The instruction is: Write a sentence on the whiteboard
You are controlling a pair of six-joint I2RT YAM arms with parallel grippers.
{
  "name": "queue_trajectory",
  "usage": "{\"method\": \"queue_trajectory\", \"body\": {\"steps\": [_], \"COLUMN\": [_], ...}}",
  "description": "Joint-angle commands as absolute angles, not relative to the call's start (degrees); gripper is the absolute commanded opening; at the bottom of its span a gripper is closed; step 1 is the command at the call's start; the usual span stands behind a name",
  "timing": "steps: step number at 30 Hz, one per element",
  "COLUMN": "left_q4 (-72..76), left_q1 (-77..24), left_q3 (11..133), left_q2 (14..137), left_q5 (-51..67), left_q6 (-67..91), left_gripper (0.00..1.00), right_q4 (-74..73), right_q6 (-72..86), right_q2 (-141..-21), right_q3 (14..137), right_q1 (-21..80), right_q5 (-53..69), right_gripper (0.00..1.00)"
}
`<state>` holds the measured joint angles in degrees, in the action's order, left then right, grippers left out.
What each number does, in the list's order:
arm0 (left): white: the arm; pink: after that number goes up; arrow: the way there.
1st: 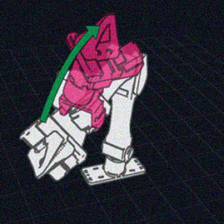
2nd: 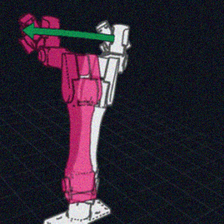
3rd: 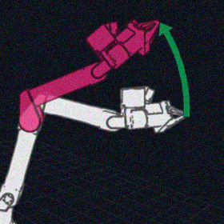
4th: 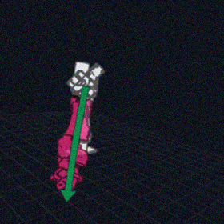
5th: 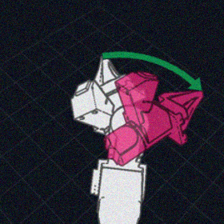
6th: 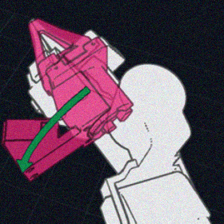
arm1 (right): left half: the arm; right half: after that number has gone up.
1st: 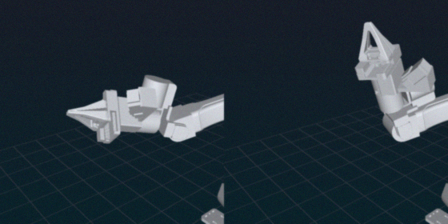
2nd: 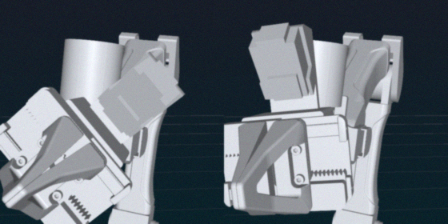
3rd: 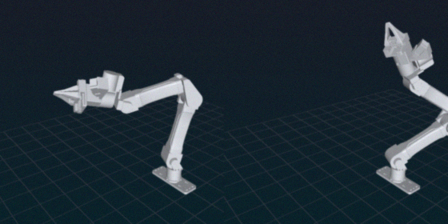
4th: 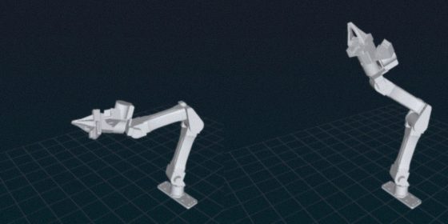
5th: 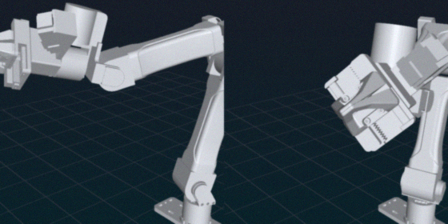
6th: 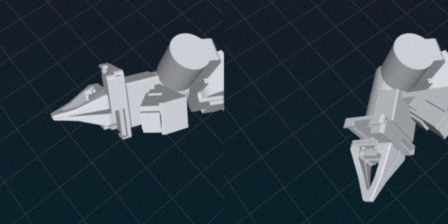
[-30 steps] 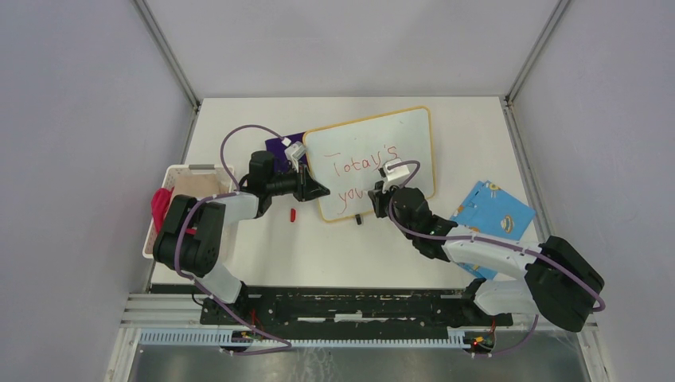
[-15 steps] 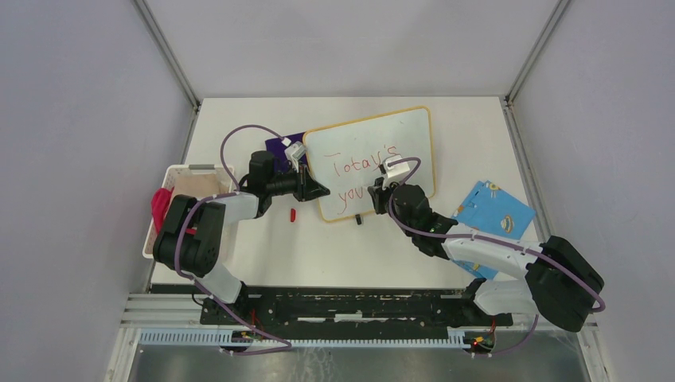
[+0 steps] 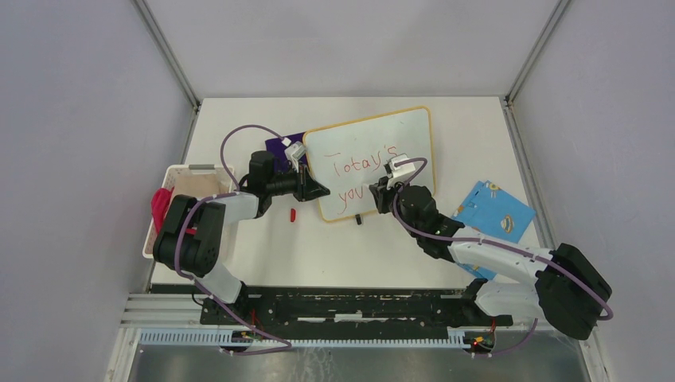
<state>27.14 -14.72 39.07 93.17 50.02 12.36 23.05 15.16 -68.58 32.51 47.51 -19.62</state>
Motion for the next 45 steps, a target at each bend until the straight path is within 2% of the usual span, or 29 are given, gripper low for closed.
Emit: {"method": "queue_trajectory", "body": {"steps": [1,18,45], "left_q4": [19.9,19.9,19.8], "left_q1": [-15.5,-15.5,-15.6], "left_q3": [38.2,38.2,38.2], "left_q2": [95.8,96.0,96.2], "left_q5": [40.5,40.6,40.5], "left_q6": [5.8,5.8,5.8], "left_gripper": [0.02,0.02,0.02], "right_q4": [26.4,26.3,26.5], "right_q6": [15.2,15.9,17.7], "right_q2": [-68.8,-71.4,-68.4], "right_q3": [33.0,33.7,25.9], "right_q1": [47.1,46.3,46.1], "right_q5": [-19.9,-20.8,-21.2], "right_gripper": [0.00,0.00,0.00]}}
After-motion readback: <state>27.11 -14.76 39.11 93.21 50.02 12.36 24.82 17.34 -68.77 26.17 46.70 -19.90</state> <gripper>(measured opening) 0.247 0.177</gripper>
